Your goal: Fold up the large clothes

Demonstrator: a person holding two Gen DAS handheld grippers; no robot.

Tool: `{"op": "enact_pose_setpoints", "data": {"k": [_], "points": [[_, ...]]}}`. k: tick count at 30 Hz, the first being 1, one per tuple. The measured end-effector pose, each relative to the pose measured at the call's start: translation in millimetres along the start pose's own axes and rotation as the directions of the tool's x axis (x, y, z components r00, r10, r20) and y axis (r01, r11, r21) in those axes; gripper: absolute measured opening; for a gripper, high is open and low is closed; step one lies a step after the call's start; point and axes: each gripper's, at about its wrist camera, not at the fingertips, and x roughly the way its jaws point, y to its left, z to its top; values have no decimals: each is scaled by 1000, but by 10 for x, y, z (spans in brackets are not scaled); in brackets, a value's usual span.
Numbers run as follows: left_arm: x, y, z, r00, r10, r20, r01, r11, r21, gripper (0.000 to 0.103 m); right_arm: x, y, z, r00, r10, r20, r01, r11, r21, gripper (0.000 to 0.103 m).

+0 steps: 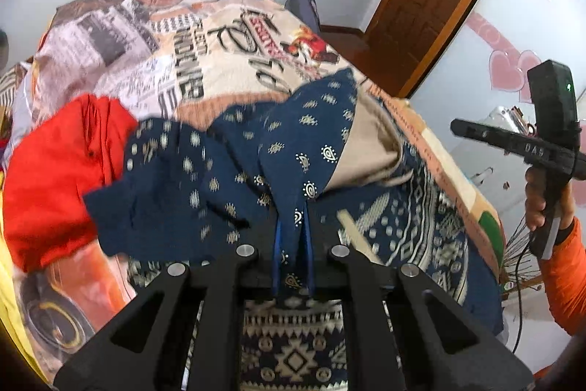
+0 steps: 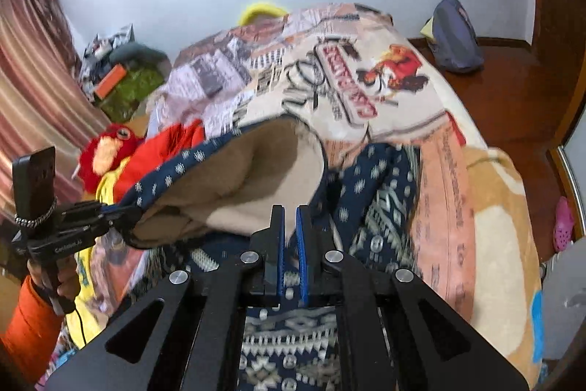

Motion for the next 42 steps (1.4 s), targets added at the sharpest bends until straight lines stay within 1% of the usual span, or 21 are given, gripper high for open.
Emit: {"op": "enact_pose_setpoints", "data": {"k": [2, 6, 7, 9, 10, 11, 13, 15, 17, 20, 22, 27, 28, 31, 34, 35, 36, 37, 38, 40, 42], "points": [[58, 12, -133, 999, 26, -24, -26, 1000, 10, 10, 15, -19, -62, 1000, -27, -9, 27, 1000, 12, 6], [221, 93, -393, 991, 103, -84, -101, 994, 30, 10, 45, -73, -192, 999, -24, -38, 26, 999, 42, 6], [260, 133, -430, 986, 132, -102, -130, 991, 24, 10, 75, -91, -218, 998, -35, -51, 37, 998, 46, 6], [254, 195, -438, 983, 147, -106, -148, 989, -1, 13, 104, -109, -273, 996, -52, -69, 55, 997, 48, 6], [231, 215, -417, 984, 142, -103, -145, 989, -16, 21, 107, -116, -304, 995, -57, -80, 61, 997, 47, 6], [202, 221, -398, 985, 137, -100, -140, 990, -24, 25, 118, -124, -325, 994, -60, -91, 64, 997, 46, 7], [107, 183, -322, 987, 144, -78, -145, 989, -18, 44, 125, -134, -371, 991, -70, -110, 75, 996, 40, 11], [12, 107, -233, 988, 149, -43, -149, 989, 1, 51, 132, -149, -392, 990, -81, -118, 85, 996, 31, 15], [-57, -17, -103, 991, 136, -14, -135, 990, 30, 54, 120, -160, -404, 990, -88, -112, 92, 995, 30, 23], [-70, -221, 102, 994, 108, 17, -109, 992, 67, 62, 102, -182, -407, 992, -89, -94, 93, 995, 39, 30], [18, -394, 250, 995, 95, 27, -98, 990, 97, 66, 102, -204, -389, 993, -86, -86, 91, 994, 53, 31], [410, -762, 527, 996, 91, -6, -88, 981, 172, 66, 120, -231, -369, 994, -80, -79, 86, 994, 72, 32], [527, -824, 581, 995, 98, -17, -93, 978, 186, 66, 128, -244, -375, 993, -81, -82, 87, 993, 74, 32], [829, -934, 702, 984, 177, -22, -168, 960, 225, 66, 146, -271, -402, 991, -99, -91, 105, 992, 65, 32], [1108, -962, 796, 975, 216, -42, -198, 946, 256, 64, 145, -303, -438, 988, -118, -98, 124, 991, 59, 32], [1189, -950, 822, 974, 223, -51, -202, 944, 259, 60, 144, -319, -443, 988, -119, -101, 126, 990, 61, 32], [1245, -935, 842, 972, 226, -60, -204, 944, 260, 46, 139, -337, -450, 987, -121, -103, 128, 990, 64, 32], [1296, -912, 862, 970, 231, -72, -205, 944, 259, 28, 131, -354, -456, 987, -123, -105, 130, 989, 67, 32], [1328, -889, 875, 970, 228, -85, -200, 947, 251, 20, 120, -371, -460, 986, -126, -105, 134, 989, 70, 32], [1294, -875, 881, 973, 220, -68, -198, 950, 240, 11, 83, -398, -463, 985, -136, -102, 143, 987, 74, 32], [1147, -928, 850, 981, 194, -29, -181, 953, 245, 10, 48, -409, -453, 985, -143, -95, 151, 986, 77, 32]]}}
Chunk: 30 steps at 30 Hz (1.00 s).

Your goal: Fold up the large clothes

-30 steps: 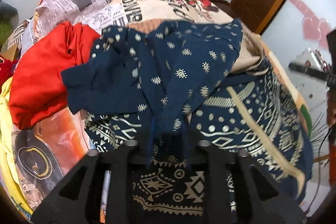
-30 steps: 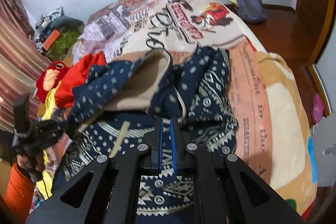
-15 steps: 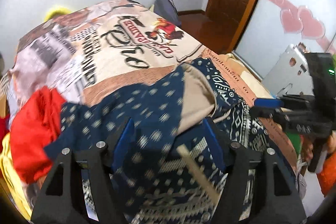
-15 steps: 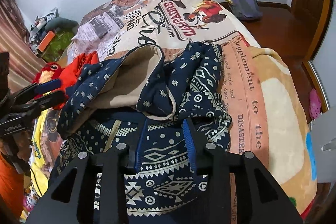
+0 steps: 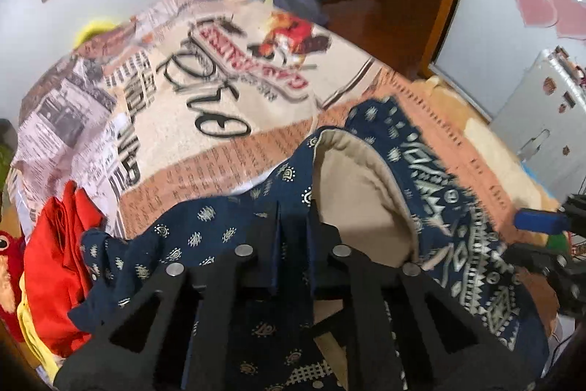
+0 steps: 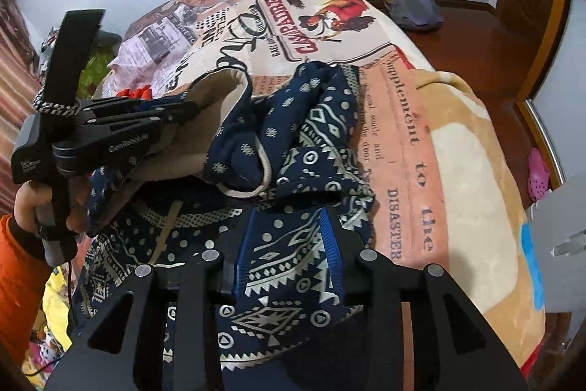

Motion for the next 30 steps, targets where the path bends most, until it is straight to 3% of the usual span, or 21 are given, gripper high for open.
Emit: {"op": "enact_pose_setpoints", "data": {"k": [5, 8, 11, 14, 18, 23, 26, 28, 30], "points": [[-495, -175, -153, 987, -149, 59, 147, 988, 42, 9, -152, -10, 29, 999, -7, 39, 7, 1000, 11, 32], [-740, -309, -325, 967, -250, 55, 246, 966, 79, 8, -269, 36, 57, 998, -2, 68, 1, 1000, 16, 32], [-851, -401, -519, 935, -354, 21, 351, 932, 88, 8, -391, 131, 81, 995, 13, 100, -14, 1000, 4, 32], [-817, -495, -718, 927, -374, -25, 375, 922, 97, 8, -452, 288, 107, 993, 24, 116, -21, 999, -29, 32], [-678, -537, -991, 894, -433, -115, 442, 895, 64, 8, -435, 521, 100, 991, 51, 120, -41, 996, -80, 38], [-666, -614, -1255, 913, -383, -144, 397, 913, 92, 10, -185, 715, 81, 994, 78, 71, -69, 991, -119, 42], [-728, -517, -1311, 915, -380, -134, 389, 920, 51, 25, 42, 739, 52, 996, 84, 12, -82, 992, -99, 42], [-824, -415, -1337, 917, -384, -106, 388, 922, 15, 41, 228, 720, 5, 998, 59, -36, -62, 994, -86, 42], [-942, -303, -1356, 933, -352, -70, 353, 936, 2, 52, 379, 685, -55, 996, 37, -81, -44, 995, -87, 42]]}}
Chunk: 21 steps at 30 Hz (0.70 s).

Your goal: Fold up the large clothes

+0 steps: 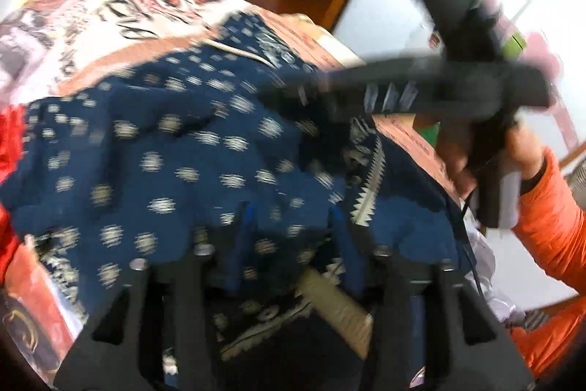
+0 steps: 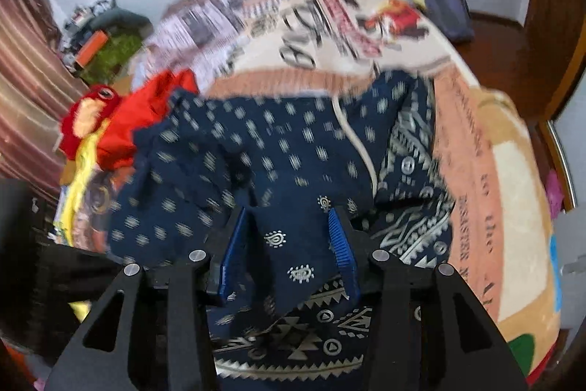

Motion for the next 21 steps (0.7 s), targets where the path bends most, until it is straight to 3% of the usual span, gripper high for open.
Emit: {"op": "enact_pose_setpoints", "data": {"k": [5, 8, 11, 17, 21], "points": [[-373, 305, -23, 988, 132, 86, -127, 990, -61, 58, 274, -157, -209, 994, -38, -106, 39, 999, 4, 42], [-547, 566, -53, 970, 215, 111, -199, 970, -141, 59, 243, -260, -283, 995, -11, -100, 15, 999, 40, 42], [-697, 965, -101, 941, 316, 120, -277, 925, -260, 59, 108, -309, -264, 996, -16, -85, 20, 999, 48, 42], [-916, 1592, -347, 894, 437, 102, -358, 831, -426, 62, -263, -373, -132, 999, -30, 29, 29, 999, 42, 42], [-882, 1893, -514, 884, 462, 74, -366, 780, -507, 66, -383, -470, 36, 992, -68, 103, 61, 996, 72, 45]]}}
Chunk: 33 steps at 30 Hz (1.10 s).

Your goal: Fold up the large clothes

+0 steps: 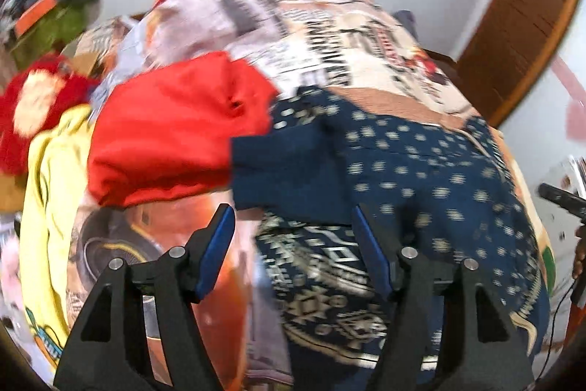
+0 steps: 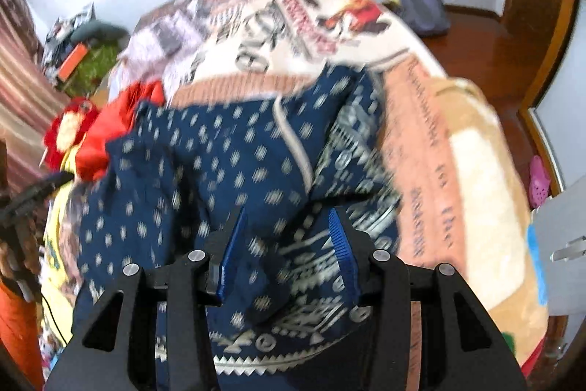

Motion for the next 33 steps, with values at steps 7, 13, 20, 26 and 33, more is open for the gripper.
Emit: {"op": "enact_pose_setpoints", "data": {"k": [7, 13, 20, 26, 33], "points": [[486, 291, -137, 989, -115, -90, 100, 983, -153, 66, 212, -348, 126, 999, -48, -6, 49, 993, 109, 45], [795, 376, -90, 970, -230, -75, 206, 947, -247, 66, 496, -587, 242, 998, 6, -67, 7, 979, 202, 45], [1190, 354, 33, 963, -239, -124, 204, 947, -247, 66, 792, -577, 373, 994, 27, -104, -8, 982, 187, 45], [1335, 263, 154, 965, -238, -114, 209, 953, -222, 66, 1079, -579, 424, 988, 36, -150, -7, 982, 189, 47], [1268, 68, 185, 987, -125, -102, 110, 984, -142, 31, 1149, -582, 442, 990, 81, -119, -55, 977, 204, 42]]}}
